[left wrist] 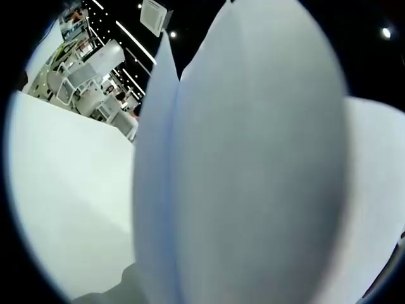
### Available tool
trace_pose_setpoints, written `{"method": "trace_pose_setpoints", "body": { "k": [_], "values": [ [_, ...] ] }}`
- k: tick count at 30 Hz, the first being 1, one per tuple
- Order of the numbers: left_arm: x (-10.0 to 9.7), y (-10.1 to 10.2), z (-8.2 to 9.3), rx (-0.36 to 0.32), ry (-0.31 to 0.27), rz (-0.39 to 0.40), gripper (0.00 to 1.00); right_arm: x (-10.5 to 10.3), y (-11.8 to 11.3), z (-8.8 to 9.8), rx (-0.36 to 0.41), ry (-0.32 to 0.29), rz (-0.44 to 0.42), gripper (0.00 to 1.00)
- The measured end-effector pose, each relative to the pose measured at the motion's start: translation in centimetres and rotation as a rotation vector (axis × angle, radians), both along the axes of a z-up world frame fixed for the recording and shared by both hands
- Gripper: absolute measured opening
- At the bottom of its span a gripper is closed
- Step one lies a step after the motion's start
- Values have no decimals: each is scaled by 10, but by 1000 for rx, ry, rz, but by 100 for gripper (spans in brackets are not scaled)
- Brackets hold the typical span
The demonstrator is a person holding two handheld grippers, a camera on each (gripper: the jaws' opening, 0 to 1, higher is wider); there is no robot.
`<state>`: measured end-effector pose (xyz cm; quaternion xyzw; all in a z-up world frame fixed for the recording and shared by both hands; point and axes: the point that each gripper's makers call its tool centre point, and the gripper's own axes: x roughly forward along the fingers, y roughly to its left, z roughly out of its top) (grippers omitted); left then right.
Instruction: Organize the stack of printing papers by aligning and flattening the scattered papers on the table
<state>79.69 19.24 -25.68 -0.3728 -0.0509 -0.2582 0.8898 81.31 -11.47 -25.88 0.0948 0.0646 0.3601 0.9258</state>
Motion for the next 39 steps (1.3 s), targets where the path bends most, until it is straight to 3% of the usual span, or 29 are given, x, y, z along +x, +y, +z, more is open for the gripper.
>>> {"method": "trace_pose_setpoints", "body": {
  "k": [39],
  "values": [
    [0, 1, 1, -1, 2, -1, 6, -3, -4, 18, 74, -34, 0, 0]
  ]
}}
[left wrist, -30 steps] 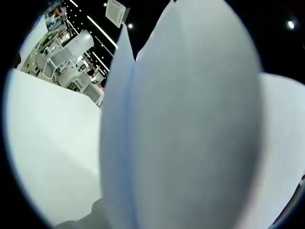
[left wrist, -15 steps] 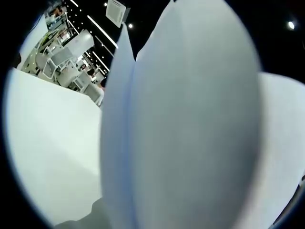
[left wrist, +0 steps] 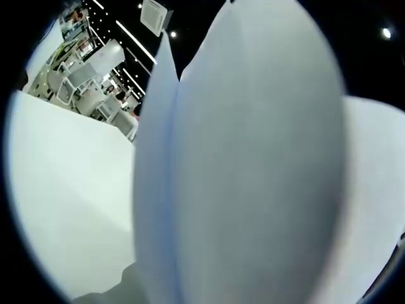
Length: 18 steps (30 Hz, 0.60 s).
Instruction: Organize the stack of printing papers by aligning and flattening the scattered papers on the table
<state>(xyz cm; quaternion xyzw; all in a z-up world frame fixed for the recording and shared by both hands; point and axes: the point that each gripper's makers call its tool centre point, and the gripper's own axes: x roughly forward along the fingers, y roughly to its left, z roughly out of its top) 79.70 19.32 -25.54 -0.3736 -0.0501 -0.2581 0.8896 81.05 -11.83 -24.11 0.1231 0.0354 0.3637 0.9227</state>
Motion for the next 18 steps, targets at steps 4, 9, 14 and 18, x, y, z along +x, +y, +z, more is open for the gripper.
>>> {"method": "trace_pose_setpoints", "body": {
  "k": [4, 9, 14, 18],
  "values": [
    [0, 0, 0, 1, 0, 0, 6, -1, 0, 2, 6, -4, 1, 0],
    [0, 0, 0, 2, 0, 0, 6, -1, 0, 3, 13, -5, 3, 0],
    [0, 0, 0, 2, 0, 1, 6, -1, 0, 3, 17, -8, 2, 0],
    [0, 0, -1, 3, 0, 1, 6, -2, 0, 5, 25, -11, 8, 0]
  ]
}}
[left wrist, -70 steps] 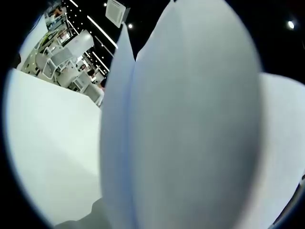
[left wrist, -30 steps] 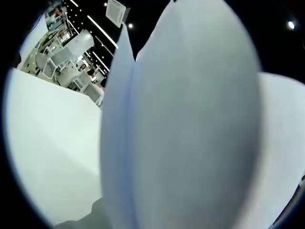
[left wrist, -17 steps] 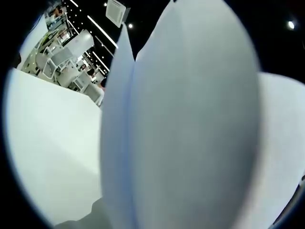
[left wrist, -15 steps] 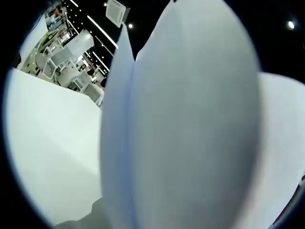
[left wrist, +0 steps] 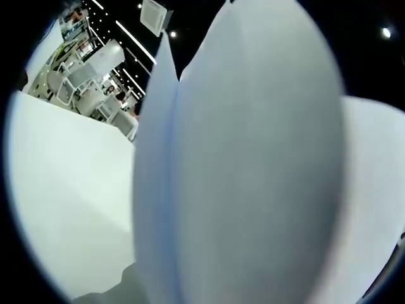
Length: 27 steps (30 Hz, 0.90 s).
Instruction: Organize the stack of printing papers by aligning and flattening the scattered papers on the table
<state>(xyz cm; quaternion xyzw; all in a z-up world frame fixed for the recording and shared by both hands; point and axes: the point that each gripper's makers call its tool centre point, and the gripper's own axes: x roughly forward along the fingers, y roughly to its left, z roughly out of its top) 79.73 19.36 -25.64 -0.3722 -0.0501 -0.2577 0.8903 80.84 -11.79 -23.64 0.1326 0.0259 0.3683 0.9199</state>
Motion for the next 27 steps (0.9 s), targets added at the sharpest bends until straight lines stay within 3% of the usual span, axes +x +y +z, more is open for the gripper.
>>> {"method": "trace_pose_setpoints", "body": {
  "k": [27],
  "values": [
    [0, -1, 0, -1, 1, 0, 6, -5, -5, 19, 81, -45, 2, 0]
  ]
}}
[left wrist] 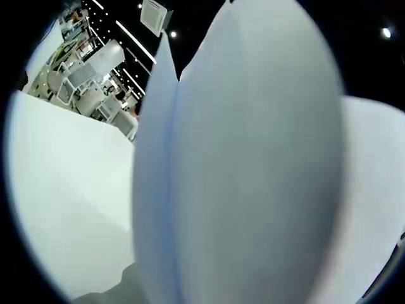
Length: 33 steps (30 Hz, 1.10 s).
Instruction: Organize the stack of printing papers by aligning and flattening the scattered papers on the table
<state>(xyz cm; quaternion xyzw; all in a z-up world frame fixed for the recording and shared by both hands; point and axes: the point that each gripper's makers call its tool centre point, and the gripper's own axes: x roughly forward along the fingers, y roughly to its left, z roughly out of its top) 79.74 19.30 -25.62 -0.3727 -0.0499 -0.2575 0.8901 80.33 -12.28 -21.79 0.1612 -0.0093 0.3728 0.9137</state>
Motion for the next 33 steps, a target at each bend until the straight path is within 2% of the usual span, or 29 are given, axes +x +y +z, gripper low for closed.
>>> {"method": "trace_pose_setpoints", "body": {
  "k": [33],
  "values": [
    [0, 1, 0, 0, 1, 1, 6, -2, -5, 11, 60, -23, 3, 0]
  ]
}}
